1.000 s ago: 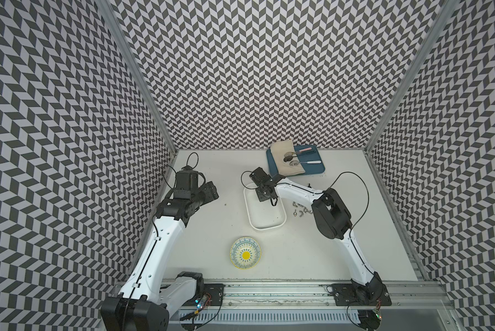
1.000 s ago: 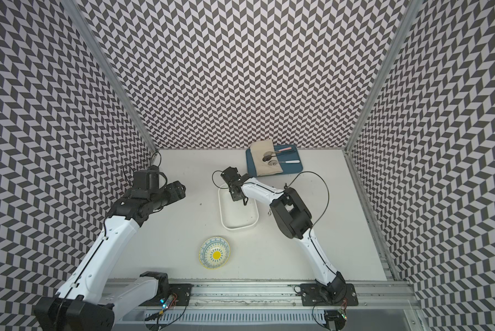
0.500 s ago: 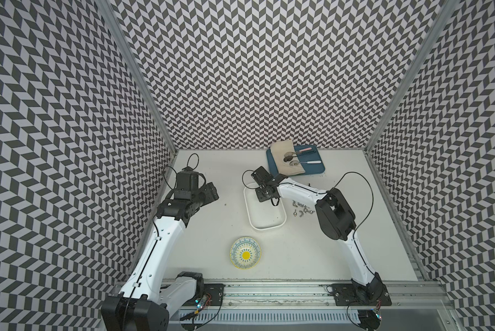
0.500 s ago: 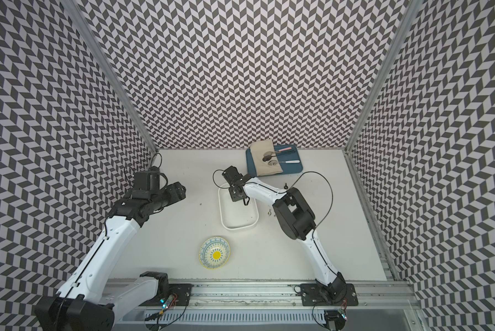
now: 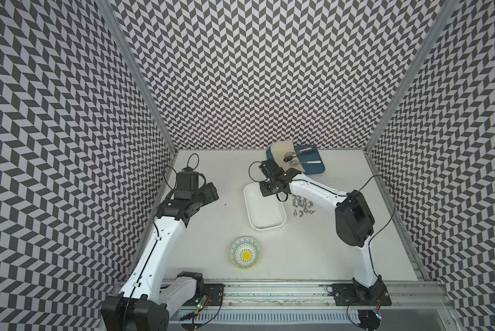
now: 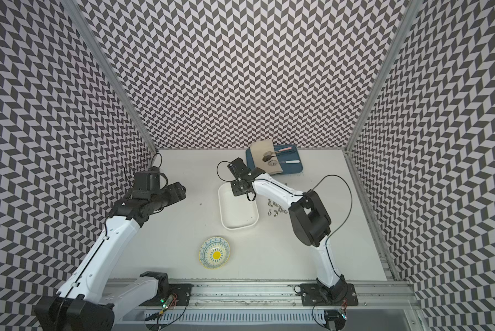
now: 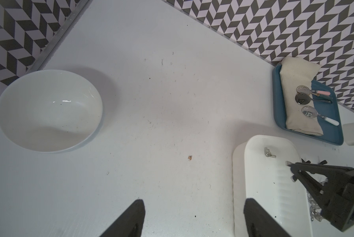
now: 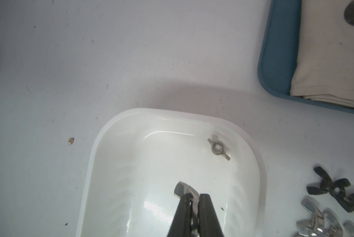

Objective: Take out the wing nut from the storage box
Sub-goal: Pick up the wing nut from the storage box, then place the wing nut at the center of the board.

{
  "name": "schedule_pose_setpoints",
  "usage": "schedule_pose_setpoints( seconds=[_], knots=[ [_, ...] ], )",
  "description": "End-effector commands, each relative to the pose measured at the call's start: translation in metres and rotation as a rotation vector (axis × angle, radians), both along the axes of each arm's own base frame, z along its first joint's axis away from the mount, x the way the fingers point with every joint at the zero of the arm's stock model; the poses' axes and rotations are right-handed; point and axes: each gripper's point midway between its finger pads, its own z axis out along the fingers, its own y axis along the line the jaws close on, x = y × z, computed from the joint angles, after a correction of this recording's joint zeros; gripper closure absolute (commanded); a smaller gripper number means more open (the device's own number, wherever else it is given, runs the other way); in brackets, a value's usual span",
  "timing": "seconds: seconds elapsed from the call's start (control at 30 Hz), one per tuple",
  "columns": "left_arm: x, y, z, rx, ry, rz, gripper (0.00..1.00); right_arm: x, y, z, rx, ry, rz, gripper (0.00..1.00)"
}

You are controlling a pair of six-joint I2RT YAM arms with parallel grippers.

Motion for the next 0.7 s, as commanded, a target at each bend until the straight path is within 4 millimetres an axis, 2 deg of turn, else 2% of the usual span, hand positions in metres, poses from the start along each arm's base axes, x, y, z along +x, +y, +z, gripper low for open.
schedule_pose_setpoints(
  seconds=[0.0,0.17,0.3,0.53,0.67],
  knots=[
    [0.0,0.002,0.004,-0.003,-0.019,0.01,0.2,-0.005,-0.024,0.028,0.045,-0.022,-0.035,0.93],
    [0.0,0.002,0.001,-0.005,-0.014,0.008,0.2,-0.024,-0.079,0.03,0.044,-0.003,-0.104,0.93],
    [0.003,0.0,0.001,-0.007,-0.01,0.001,0.2,-0.043,-0.115,0.018,0.023,0.034,-0.142,0.93],
    [0.002,0.001,0.0,-0.005,-0.005,0.002,0.2,-0.09,-0.136,-0.031,-0.015,0.151,-0.123,0.93],
    [0.001,0.0,-0.002,-0.007,0.0,0.002,0.2,-0.107,-0.139,-0.044,0.005,0.188,-0.117,0.93]
  ],
)
